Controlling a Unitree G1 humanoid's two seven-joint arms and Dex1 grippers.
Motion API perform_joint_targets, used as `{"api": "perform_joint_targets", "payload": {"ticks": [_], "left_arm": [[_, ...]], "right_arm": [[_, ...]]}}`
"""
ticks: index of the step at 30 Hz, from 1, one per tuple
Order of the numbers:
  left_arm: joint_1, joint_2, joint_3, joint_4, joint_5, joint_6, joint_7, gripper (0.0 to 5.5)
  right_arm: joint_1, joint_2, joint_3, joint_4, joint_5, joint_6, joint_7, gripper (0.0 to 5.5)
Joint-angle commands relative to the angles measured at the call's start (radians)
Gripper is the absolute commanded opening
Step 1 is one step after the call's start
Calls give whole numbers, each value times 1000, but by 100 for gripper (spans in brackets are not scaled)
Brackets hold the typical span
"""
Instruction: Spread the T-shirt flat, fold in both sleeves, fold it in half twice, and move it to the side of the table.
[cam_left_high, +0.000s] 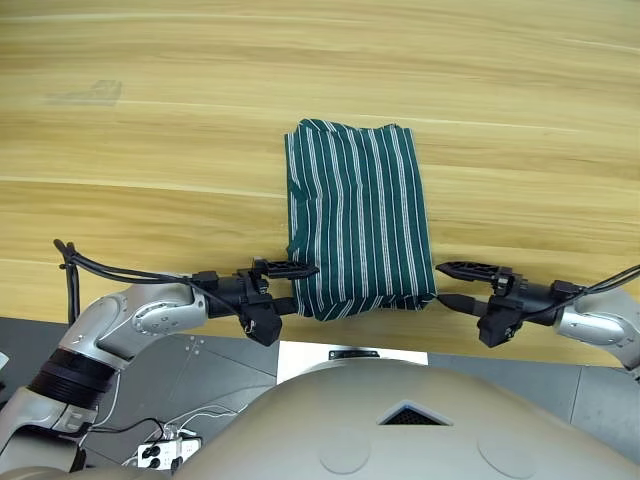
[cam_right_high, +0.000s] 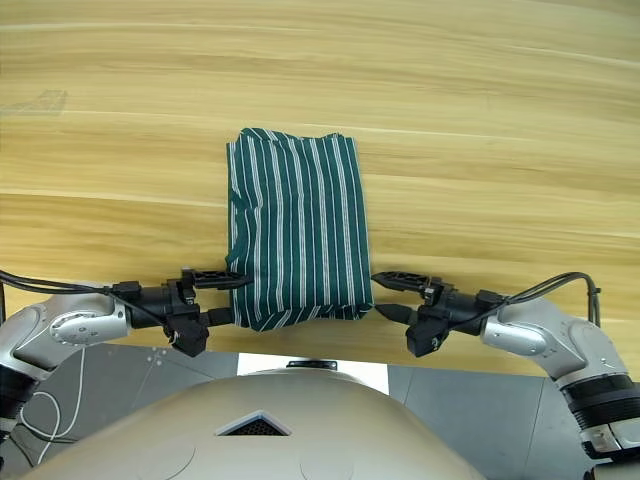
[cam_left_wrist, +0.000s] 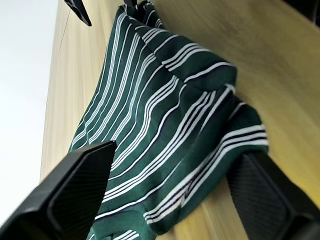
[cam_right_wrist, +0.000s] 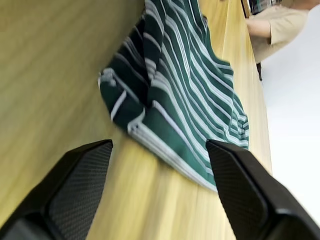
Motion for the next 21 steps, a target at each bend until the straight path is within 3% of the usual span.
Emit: {"api": "perform_joint_targets", "payload": {"ticks": [1,15,19,21], "left_arm": [[1,-3,-75,100,124,56,-91,384],[-43,-6,-126,129,118,43,-90,384],[-42,-2,-130,137,118,40,-88,315],[-37,3,-131,139,117,39,-85,257]], "right_arm": [[-14,15,38,13,-23,13,42,348],[-60,51,79,65,-36,13,21,348],[-84,58,73,92,-33,17,16,348],[-97,63,67,112,-33,17,7,298]]}}
